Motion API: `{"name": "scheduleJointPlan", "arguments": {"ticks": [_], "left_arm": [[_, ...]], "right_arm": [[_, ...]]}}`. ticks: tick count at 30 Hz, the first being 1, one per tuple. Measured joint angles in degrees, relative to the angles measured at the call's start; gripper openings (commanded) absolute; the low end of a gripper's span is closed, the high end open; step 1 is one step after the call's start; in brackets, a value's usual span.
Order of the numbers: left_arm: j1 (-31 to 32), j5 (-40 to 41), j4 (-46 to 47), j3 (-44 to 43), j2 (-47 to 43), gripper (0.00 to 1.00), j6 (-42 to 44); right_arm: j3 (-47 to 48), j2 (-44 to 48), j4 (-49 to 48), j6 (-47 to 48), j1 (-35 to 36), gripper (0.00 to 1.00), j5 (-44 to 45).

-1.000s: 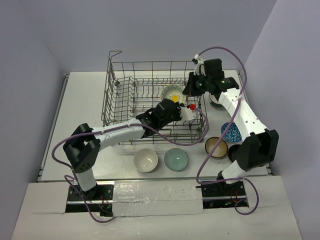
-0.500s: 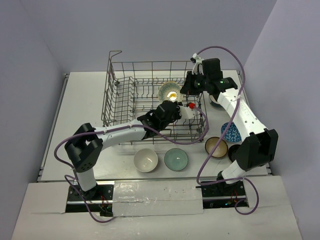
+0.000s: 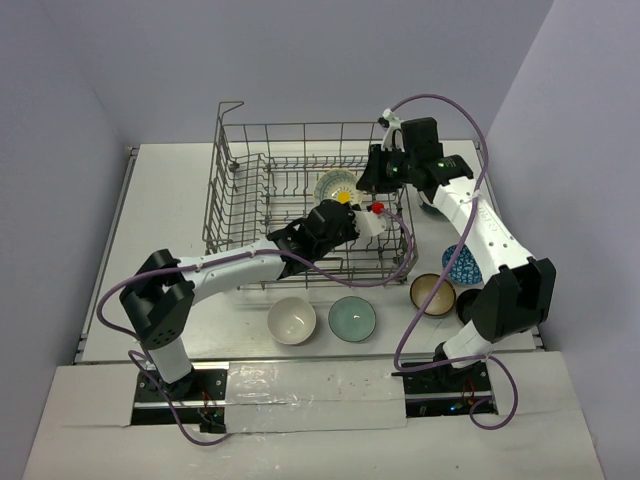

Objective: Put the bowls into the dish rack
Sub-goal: Pass from the right arm to the left

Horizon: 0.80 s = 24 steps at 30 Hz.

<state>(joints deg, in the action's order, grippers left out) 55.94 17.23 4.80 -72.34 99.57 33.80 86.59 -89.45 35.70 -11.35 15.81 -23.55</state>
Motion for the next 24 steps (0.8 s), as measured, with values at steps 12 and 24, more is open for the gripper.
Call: {"name": "scheduleJointPlan", "arguments": {"ticks": [12,24], "left_arm": [[-1.1,-1.9,-0.4,0.0,-1.3,0.00,-2.0],[-2.6,-2.4,-1.7,0.0,-1.3,0.00,-3.4]], "right_arm": [[-0.7,0.0,2.3,-0.8,0.5,0.47,-1.1],[-0.1,0.0,5.1,-0.8,0.4,0.59,-1.6]]}}
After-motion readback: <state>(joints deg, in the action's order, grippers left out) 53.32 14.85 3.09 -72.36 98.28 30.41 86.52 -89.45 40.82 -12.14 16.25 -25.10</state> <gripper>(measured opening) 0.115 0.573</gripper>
